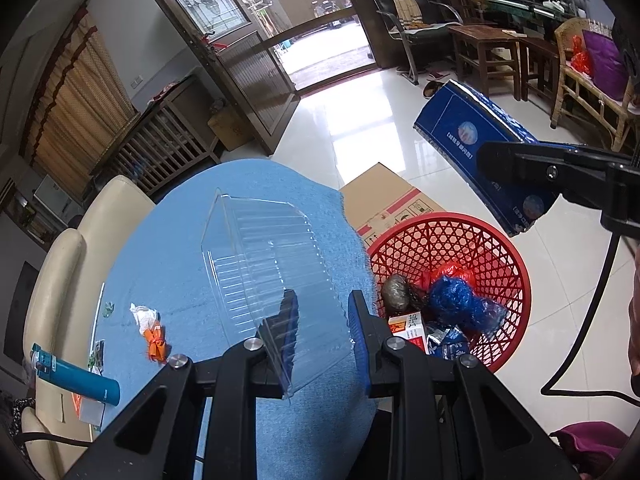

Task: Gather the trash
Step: 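Carry the toothpaste box and clear tray over the red wastebasket with both tools, then open both tools to drop the toothpaste box and tray into the wastebasket, then move both tools back over the table toward the orange bag and white tissue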

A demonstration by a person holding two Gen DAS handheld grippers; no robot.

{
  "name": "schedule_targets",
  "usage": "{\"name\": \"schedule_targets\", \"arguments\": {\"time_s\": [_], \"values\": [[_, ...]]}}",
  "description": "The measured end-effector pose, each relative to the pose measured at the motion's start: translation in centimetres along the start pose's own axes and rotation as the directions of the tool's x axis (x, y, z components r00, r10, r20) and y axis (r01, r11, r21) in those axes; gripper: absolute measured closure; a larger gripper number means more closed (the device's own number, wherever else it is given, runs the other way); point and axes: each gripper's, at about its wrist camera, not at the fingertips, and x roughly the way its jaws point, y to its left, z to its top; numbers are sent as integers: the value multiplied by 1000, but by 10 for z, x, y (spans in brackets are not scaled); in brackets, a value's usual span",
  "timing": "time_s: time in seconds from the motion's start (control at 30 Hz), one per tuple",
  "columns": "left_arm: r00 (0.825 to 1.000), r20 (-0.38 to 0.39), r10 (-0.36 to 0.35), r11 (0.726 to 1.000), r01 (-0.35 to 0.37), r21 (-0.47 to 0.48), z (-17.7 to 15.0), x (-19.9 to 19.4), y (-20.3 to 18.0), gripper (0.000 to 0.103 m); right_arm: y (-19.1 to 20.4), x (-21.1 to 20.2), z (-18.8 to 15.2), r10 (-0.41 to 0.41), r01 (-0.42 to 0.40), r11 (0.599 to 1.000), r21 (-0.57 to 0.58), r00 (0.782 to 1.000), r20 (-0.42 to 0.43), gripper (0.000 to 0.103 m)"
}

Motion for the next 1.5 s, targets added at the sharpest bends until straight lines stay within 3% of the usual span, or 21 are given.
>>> {"name": "schedule_targets", "arguments": {"time_s": [0.3,0.5,0.53,0.57,0.63,0.8,1.13,1.5], "values": [[1000,-5,-20,1000,20,8,7,6,-4,76,-4,-1,-5,-29,29,999,31,1000,0,43],[998,32,-61,998,60,31,18,5,-14,74,-18,7,-12,-72,74,993,95,997,-27,41],[997,37,-64,998,62,31,20,4,-15,65,-21,7,-13,-77,80,991,106,997,-30,41],[997,46,-63,998,62,30,22,3,-16,47,-25,10,-14,-87,91,988,125,995,-38,39],[996,76,-45,999,43,20,23,0,-15,27,-32,13,-14,-91,99,982,158,994,-57,35],[996,80,-33,999,32,18,19,0,-9,27,-50,17,-16,-78,97,969,226,993,-92,30],[999,23,32,996,-30,-88,-14,4,30,27,-46,20,-18,-70,90,976,197,992,-105,30],[987,2,163,957,-158,-243,-45,-10,92,27,-13,37,-21,-46,67,988,136,988,-149,30]]}}
